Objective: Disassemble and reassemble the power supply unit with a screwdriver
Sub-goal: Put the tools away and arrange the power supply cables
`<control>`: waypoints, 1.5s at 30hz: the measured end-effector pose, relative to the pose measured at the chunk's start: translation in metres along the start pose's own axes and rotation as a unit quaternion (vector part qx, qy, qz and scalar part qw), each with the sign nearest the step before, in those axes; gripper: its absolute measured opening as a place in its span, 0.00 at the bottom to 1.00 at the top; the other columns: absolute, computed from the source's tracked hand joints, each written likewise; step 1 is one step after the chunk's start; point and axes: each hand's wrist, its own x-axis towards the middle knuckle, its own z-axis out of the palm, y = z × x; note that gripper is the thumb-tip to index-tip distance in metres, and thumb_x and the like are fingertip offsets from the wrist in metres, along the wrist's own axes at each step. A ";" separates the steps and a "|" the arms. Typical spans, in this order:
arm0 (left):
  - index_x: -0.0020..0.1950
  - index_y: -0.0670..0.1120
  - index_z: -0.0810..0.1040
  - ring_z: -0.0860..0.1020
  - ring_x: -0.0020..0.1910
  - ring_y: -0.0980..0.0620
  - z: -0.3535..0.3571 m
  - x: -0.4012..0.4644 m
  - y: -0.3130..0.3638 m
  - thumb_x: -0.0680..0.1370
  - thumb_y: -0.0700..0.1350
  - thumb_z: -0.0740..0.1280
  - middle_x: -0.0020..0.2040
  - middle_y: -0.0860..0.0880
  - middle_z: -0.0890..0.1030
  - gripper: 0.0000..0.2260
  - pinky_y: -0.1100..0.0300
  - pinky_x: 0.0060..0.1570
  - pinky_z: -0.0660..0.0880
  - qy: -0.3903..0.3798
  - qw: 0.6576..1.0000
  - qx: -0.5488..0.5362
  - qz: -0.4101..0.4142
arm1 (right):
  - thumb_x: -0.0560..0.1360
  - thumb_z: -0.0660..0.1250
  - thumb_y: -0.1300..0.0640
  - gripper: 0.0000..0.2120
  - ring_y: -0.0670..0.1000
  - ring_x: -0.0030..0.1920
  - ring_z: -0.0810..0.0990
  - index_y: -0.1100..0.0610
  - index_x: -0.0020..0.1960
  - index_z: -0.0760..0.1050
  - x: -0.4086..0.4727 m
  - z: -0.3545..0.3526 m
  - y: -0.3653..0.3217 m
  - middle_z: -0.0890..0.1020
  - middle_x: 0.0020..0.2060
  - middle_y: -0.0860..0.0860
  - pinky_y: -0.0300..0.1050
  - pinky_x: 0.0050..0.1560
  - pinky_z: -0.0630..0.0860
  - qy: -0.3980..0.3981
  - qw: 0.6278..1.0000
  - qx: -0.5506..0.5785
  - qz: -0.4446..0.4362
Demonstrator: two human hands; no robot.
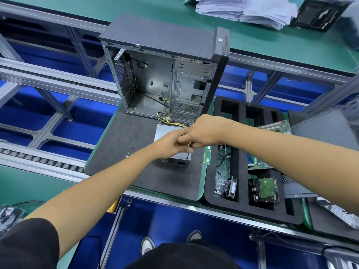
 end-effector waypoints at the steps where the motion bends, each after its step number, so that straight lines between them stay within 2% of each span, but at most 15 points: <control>1: 0.52 0.56 0.79 0.80 0.47 0.59 0.002 0.002 0.002 0.71 0.43 0.81 0.45 0.59 0.83 0.17 0.57 0.50 0.78 0.015 1.000 -0.004 -0.008 | 0.80 0.58 0.48 0.08 0.52 0.26 0.61 0.48 0.57 0.70 0.003 0.000 -0.001 0.75 0.34 0.51 0.44 0.27 0.53 -0.010 1.000 -0.003 0.018; 4: 0.40 0.53 0.81 0.78 0.38 0.61 0.008 0.009 0.002 0.64 0.52 0.85 0.37 0.58 0.82 0.15 0.67 0.40 0.73 0.094 0.993 0.074 -0.014 | 0.81 0.55 0.42 0.15 0.53 0.26 0.64 0.51 0.54 0.74 0.005 -0.004 -0.005 0.65 0.26 0.48 0.44 0.28 0.57 -0.037 0.997 -0.015 0.066; 6: 0.37 0.52 0.81 0.74 0.34 0.58 0.009 0.010 -0.001 0.65 0.48 0.84 0.34 0.54 0.80 0.13 0.64 0.38 0.71 0.094 0.994 0.061 -0.003 | 0.79 0.57 0.40 0.16 0.54 0.28 0.68 0.50 0.55 0.74 0.001 -0.006 -0.002 0.70 0.29 0.48 0.44 0.28 0.59 -0.035 0.997 0.001 0.070; 9: 0.51 0.45 0.82 0.80 0.42 0.53 0.003 0.006 -0.002 0.71 0.37 0.80 0.42 0.45 0.83 0.13 0.56 0.49 0.78 0.040 0.999 -0.014 -0.003 | 0.77 0.63 0.46 0.14 0.52 0.27 0.66 0.49 0.60 0.69 -0.006 -0.008 0.002 0.78 0.47 0.46 0.42 0.26 0.55 0.000 0.998 0.060 0.015; 11: 0.56 0.53 0.78 0.80 0.44 0.56 -0.002 0.002 -0.001 0.73 0.35 0.77 0.44 0.50 0.83 0.18 0.59 0.51 0.77 0.006 1.000 -0.011 -0.005 | 0.79 0.62 0.50 0.10 0.51 0.26 0.62 0.49 0.60 0.68 -0.006 -0.009 0.003 0.79 0.51 0.47 0.43 0.27 0.55 -0.002 0.999 0.047 -0.016; 13: 0.52 0.57 0.78 0.79 0.45 0.59 -0.004 0.003 -0.001 0.72 0.39 0.79 0.44 0.57 0.83 0.17 0.60 0.51 0.76 -0.010 1.000 0.014 -0.008 | 0.81 0.59 0.49 0.09 0.55 0.28 0.65 0.48 0.60 0.68 -0.001 -0.009 0.001 0.80 0.43 0.51 0.44 0.29 0.59 -0.009 1.000 0.015 -0.003; 17: 0.42 0.47 0.83 0.78 0.38 0.62 0.004 0.008 -0.001 0.64 0.48 0.85 0.36 0.57 0.83 0.14 0.67 0.41 0.73 0.073 0.995 0.064 -0.018 | 0.80 0.55 0.42 0.15 0.54 0.27 0.66 0.50 0.58 0.71 0.005 -0.006 -0.001 0.69 0.28 0.49 0.44 0.28 0.58 -0.025 0.999 -0.007 0.042; 22: 0.47 0.53 0.80 0.80 0.41 0.58 0.003 0.004 -0.002 0.71 0.38 0.79 0.39 0.57 0.83 0.14 0.64 0.46 0.75 0.051 0.999 0.011 0.000 | 0.76 0.64 0.47 0.13 0.47 0.25 0.60 0.47 0.58 0.68 -0.002 -0.001 0.007 0.81 0.43 0.46 0.42 0.27 0.52 0.022 0.999 0.038 -0.010; 26: 0.49 0.56 0.80 0.79 0.44 0.59 0.004 0.000 0.000 0.70 0.44 0.81 0.41 0.58 0.83 0.14 0.63 0.52 0.78 0.031 0.999 0.023 -0.024 | 0.79 0.59 0.45 0.09 0.48 0.24 0.59 0.49 0.56 0.69 0.002 0.003 0.008 0.70 0.28 0.49 0.44 0.26 0.52 -0.010 0.999 -0.027 -0.015; 29: 0.41 0.49 0.83 0.76 0.35 0.62 0.012 0.004 0.002 0.64 0.51 0.85 0.34 0.61 0.80 0.14 0.65 0.39 0.73 0.112 0.990 0.070 -0.048 | 0.79 0.57 0.39 0.16 0.49 0.23 0.61 0.49 0.57 0.71 0.003 0.006 0.005 0.67 0.25 0.48 0.44 0.26 0.52 -0.006 0.999 -0.033 0.018; 33: 0.50 0.40 0.80 0.77 0.39 0.57 0.009 0.003 0.002 0.69 0.38 0.81 0.39 0.51 0.80 0.14 0.61 0.45 0.76 0.096 0.995 0.002 -0.030 | 0.77 0.62 0.45 0.14 0.55 0.29 0.70 0.47 0.59 0.64 0.001 0.001 0.012 0.81 0.42 0.46 0.43 0.27 0.55 0.021 0.999 0.026 -0.023; 35: 0.56 0.52 0.79 0.79 0.42 0.59 0.006 -0.001 0.004 0.72 0.39 0.79 0.42 0.55 0.82 0.17 0.63 0.48 0.77 0.051 0.998 0.018 -0.034 | 0.79 0.61 0.47 0.13 0.57 0.31 0.70 0.47 0.61 0.65 -0.001 -0.001 0.015 0.82 0.45 0.49 0.44 0.29 0.58 0.005 0.998 0.011 -0.066; 37: 0.47 0.63 0.78 0.79 0.41 0.63 0.007 -0.002 0.008 0.70 0.44 0.81 0.41 0.59 0.83 0.18 0.69 0.43 0.73 0.038 0.997 0.053 -0.032 | 0.80 0.59 0.45 0.11 0.57 0.31 0.70 0.46 0.60 0.68 0.000 -0.001 0.012 0.81 0.40 0.50 0.44 0.29 0.57 -0.004 0.997 -0.017 -0.070; 41: 0.39 0.55 0.83 0.80 0.36 0.59 0.016 0.003 0.007 0.64 0.53 0.84 0.35 0.56 0.83 0.12 0.54 0.41 0.77 0.127 0.987 0.086 -0.042 | 0.80 0.54 0.41 0.16 0.55 0.27 0.67 0.49 0.58 0.73 0.005 0.001 0.004 0.67 0.26 0.49 0.44 0.27 0.54 -0.008 0.999 -0.041 0.000; 45: 0.48 0.47 0.83 0.79 0.38 0.56 0.011 -0.002 0.005 0.70 0.42 0.81 0.38 0.49 0.82 0.11 0.54 0.47 0.78 0.092 0.994 0.052 -0.030 | 0.77 0.61 0.45 0.14 0.56 0.29 0.69 0.46 0.61 0.64 -0.004 0.001 0.010 0.80 0.42 0.49 0.44 0.26 0.56 0.032 0.999 0.014 -0.017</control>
